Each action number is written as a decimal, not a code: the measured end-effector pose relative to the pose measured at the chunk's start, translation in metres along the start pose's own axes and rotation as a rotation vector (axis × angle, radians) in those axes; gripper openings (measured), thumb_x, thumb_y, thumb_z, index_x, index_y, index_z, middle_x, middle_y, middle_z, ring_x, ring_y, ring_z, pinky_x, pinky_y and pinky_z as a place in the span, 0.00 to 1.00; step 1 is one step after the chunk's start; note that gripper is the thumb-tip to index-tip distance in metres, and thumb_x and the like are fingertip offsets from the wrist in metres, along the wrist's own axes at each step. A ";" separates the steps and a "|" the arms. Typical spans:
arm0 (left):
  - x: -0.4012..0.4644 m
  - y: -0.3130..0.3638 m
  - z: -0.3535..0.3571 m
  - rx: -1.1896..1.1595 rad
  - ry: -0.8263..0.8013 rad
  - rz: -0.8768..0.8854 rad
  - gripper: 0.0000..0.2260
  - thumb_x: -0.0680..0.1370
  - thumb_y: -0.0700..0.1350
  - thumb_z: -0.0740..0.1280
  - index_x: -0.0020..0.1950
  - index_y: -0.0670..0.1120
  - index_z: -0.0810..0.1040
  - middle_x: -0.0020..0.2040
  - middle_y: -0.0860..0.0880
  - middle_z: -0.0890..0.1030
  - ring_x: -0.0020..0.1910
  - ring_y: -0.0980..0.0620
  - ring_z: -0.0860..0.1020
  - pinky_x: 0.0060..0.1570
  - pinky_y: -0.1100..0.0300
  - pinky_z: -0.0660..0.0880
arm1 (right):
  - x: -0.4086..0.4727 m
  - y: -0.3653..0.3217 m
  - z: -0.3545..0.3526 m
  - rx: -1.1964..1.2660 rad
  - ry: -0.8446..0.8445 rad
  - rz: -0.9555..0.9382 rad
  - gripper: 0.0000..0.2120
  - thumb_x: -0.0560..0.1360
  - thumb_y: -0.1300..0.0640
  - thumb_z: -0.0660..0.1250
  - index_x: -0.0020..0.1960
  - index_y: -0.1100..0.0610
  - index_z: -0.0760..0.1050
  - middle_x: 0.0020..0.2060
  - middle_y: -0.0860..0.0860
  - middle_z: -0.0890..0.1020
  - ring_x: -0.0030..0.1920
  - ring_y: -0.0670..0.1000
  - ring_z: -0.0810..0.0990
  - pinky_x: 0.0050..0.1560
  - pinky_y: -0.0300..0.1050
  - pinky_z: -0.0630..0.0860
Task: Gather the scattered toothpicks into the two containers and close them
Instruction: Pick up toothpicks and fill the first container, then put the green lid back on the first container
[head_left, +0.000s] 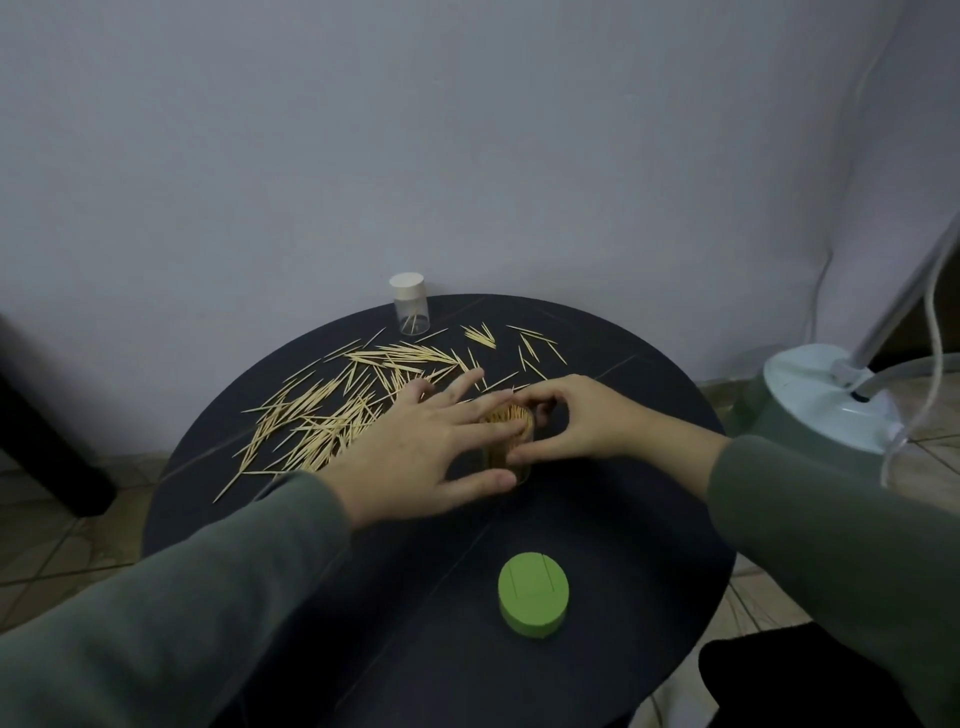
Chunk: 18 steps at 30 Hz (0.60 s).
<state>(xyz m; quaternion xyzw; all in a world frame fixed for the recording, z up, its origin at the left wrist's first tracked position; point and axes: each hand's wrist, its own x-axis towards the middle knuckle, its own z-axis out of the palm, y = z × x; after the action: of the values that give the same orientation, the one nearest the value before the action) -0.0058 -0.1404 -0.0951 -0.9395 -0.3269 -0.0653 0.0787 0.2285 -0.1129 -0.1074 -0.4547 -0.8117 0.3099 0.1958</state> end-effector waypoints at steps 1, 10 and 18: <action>-0.001 0.001 0.000 0.011 0.004 0.005 0.30 0.78 0.69 0.45 0.75 0.57 0.64 0.77 0.53 0.61 0.78 0.47 0.53 0.69 0.41 0.59 | -0.001 0.000 0.001 -0.004 0.001 0.002 0.22 0.68 0.47 0.77 0.60 0.45 0.77 0.43 0.37 0.80 0.44 0.32 0.76 0.41 0.27 0.71; -0.009 0.016 -0.009 -0.204 0.235 0.183 0.16 0.78 0.60 0.64 0.58 0.51 0.80 0.51 0.54 0.80 0.50 0.56 0.76 0.49 0.56 0.75 | -0.003 -0.001 0.001 0.001 0.013 0.007 0.22 0.69 0.51 0.76 0.61 0.45 0.76 0.44 0.38 0.79 0.43 0.37 0.76 0.46 0.32 0.73; -0.020 0.046 0.010 -0.418 -0.110 0.265 0.27 0.70 0.63 0.73 0.66 0.54 0.76 0.61 0.56 0.77 0.59 0.61 0.74 0.59 0.64 0.72 | -0.001 -0.004 0.001 -0.011 -0.020 0.023 0.23 0.68 0.47 0.76 0.61 0.43 0.74 0.49 0.39 0.78 0.47 0.40 0.76 0.47 0.34 0.73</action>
<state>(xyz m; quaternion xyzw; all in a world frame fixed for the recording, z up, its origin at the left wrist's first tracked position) 0.0081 -0.1857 -0.1130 -0.9722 -0.1839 -0.0693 -0.1271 0.2264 -0.1158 -0.1055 -0.4619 -0.8101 0.3121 0.1816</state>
